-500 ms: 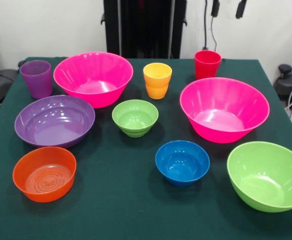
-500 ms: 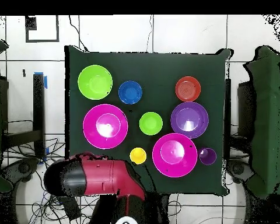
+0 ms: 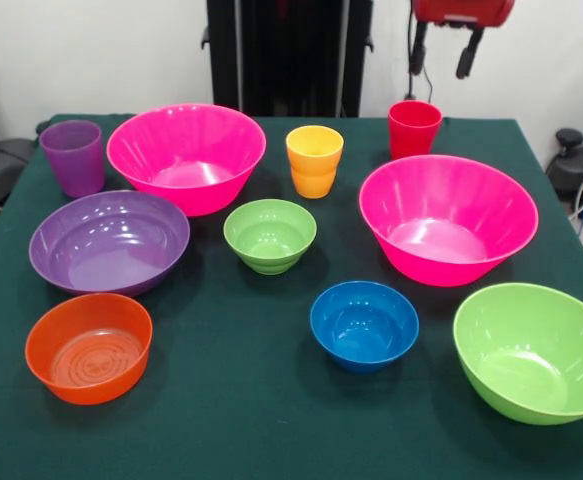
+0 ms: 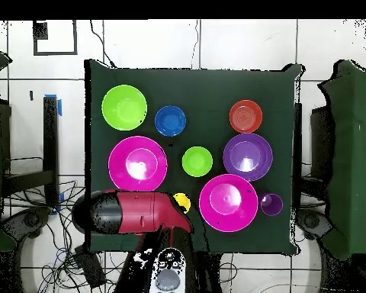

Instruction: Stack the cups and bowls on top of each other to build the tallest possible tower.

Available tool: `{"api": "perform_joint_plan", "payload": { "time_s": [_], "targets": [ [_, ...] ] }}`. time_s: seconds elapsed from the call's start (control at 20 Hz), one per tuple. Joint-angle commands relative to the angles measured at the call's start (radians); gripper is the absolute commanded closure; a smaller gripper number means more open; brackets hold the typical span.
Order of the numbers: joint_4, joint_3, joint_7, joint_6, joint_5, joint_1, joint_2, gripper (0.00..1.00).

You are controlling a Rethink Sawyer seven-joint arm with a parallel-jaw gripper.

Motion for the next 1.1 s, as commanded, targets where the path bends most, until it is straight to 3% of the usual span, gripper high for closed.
{"api": "perform_joint_plan", "payload": {
  "time_s": [0.05, 0.25, 0.75, 1.1],
  "targets": [
    [-0.116, 0.049, 0.075, -0.049, -0.047, -0.029, 0.133, 0.0],
    [-0.131, 0.047, 0.073, -0.003, -0.035, -0.035, 0.143, 0.0],
    [-0.006, 0.135, 0.141, -0.103, 0.069, -0.062, 0.18, 0.0],
    [0.003, 0.148, 0.182, -0.128, 0.109, -0.035, 0.19, 0.0]
  ]
}}
